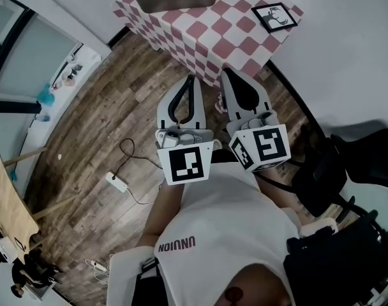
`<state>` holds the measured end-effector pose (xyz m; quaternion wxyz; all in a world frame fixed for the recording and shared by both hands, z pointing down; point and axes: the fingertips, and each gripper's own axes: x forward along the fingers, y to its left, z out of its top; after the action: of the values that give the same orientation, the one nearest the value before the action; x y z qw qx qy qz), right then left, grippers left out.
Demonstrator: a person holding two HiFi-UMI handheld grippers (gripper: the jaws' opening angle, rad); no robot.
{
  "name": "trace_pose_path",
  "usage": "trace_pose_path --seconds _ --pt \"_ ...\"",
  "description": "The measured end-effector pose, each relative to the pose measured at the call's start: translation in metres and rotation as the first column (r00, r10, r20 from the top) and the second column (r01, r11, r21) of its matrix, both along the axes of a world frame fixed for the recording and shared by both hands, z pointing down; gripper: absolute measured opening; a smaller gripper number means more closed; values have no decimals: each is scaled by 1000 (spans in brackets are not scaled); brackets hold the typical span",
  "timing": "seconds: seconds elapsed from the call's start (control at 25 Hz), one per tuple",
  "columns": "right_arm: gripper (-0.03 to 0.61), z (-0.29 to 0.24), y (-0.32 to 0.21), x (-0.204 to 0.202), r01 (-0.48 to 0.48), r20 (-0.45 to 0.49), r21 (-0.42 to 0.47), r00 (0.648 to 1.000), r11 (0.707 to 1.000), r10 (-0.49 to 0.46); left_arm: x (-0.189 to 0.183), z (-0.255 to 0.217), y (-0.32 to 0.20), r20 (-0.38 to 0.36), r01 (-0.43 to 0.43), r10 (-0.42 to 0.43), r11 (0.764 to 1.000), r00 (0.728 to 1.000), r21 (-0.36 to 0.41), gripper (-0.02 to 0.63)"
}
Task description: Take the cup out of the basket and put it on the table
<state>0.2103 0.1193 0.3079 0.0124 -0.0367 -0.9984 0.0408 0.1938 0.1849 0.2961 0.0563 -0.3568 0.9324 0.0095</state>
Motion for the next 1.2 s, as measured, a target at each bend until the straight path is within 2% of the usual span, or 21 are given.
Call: trace_pose_path --seconds 0.4,0.64,1.2 --pt "18 12 -1 -21 -33 -9 2 999 999 33 -27 16 22 -32 38 -38 999 999 8 12" --pt "18 8 -12 -51 -26 1 15 1000 1000 26 -55 15 17 -25 57 -56 998 998 18 12" --pt "18 -1 -46 -168 6 -4 9 1000 1000 -6 -165 3 -20 -18 78 -78 997 997 -2 12"
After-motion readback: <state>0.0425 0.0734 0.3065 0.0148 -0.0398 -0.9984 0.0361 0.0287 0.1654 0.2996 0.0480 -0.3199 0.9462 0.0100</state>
